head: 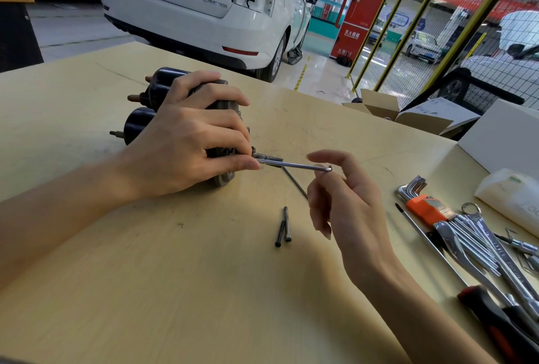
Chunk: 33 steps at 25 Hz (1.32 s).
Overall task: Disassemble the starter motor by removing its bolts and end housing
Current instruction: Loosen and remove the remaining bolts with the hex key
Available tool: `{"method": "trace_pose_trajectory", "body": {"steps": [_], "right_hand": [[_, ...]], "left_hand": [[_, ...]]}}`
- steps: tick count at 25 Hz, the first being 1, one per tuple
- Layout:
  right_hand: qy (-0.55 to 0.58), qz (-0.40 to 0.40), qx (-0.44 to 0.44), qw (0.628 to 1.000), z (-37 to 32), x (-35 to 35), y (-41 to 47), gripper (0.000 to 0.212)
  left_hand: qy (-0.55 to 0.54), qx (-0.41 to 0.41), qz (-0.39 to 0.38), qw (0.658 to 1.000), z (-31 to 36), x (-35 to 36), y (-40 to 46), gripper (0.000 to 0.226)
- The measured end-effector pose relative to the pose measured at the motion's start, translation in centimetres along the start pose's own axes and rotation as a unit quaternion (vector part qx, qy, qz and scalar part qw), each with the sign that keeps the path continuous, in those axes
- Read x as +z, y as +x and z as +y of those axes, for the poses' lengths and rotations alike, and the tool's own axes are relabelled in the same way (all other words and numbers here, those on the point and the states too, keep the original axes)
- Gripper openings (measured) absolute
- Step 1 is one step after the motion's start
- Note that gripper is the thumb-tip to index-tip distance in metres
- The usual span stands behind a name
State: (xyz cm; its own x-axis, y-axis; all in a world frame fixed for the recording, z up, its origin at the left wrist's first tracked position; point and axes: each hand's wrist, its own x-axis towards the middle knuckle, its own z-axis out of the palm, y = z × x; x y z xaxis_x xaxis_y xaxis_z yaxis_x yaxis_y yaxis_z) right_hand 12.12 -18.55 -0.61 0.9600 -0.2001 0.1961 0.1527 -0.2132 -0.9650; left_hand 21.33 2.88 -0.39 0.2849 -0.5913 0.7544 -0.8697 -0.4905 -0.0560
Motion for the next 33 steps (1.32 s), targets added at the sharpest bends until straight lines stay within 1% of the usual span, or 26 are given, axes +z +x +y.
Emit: {"method": "trace_pose_trajectory", "body": {"steps": [4,8,10,14,17,24,28,30,33], "right_hand": [[0.063,-0.006,0.052,0.997,-0.08,-0.21,0.14,0.027],[0.109,-0.039,0.061,0.991,-0.29,-0.12,0.14,0.050],[0.107,-0.051,0.058,0.991,-0.30,-0.02,0.07,0.054],[0.132,-0.069,0.064,0.987,-0.28,0.18,0.07,0.050],[0.147,-0.085,0.061,0.984,-0.37,0.26,0.15,0.047],[0.110,-0.087,0.054,0.989,-0.59,-0.01,-0.08,0.052],[0.110,-0.098,0.021,0.989,-0.30,0.03,-0.21,0.041],[0.089,-0.106,0.012,0.990,-0.10,0.07,-0.30,0.035],[0.071,-0.113,0.000,0.991,0.06,0.09,-0.38,0.031]], "left_hand": [[0.001,0.002,0.005,1.000,0.01,0.00,-0.01,0.023],[0.005,0.001,0.001,1.000,0.08,-0.05,0.00,0.025],[0.007,0.000,0.001,1.000,0.09,-0.07,-0.03,0.025],[0.004,-0.005,-0.002,1.000,0.16,-0.12,-0.02,0.028],[0.009,-0.004,0.000,1.000,0.15,-0.09,0.00,0.027],[0.011,-0.002,0.001,1.000,0.07,0.00,0.02,0.029],[0.011,-0.003,0.003,1.000,0.07,0.04,0.00,0.029],[0.013,-0.002,0.003,1.000,0.06,0.05,-0.02,0.030],[0.014,-0.002,0.000,1.000,0.06,0.03,-0.01,0.029]]}}
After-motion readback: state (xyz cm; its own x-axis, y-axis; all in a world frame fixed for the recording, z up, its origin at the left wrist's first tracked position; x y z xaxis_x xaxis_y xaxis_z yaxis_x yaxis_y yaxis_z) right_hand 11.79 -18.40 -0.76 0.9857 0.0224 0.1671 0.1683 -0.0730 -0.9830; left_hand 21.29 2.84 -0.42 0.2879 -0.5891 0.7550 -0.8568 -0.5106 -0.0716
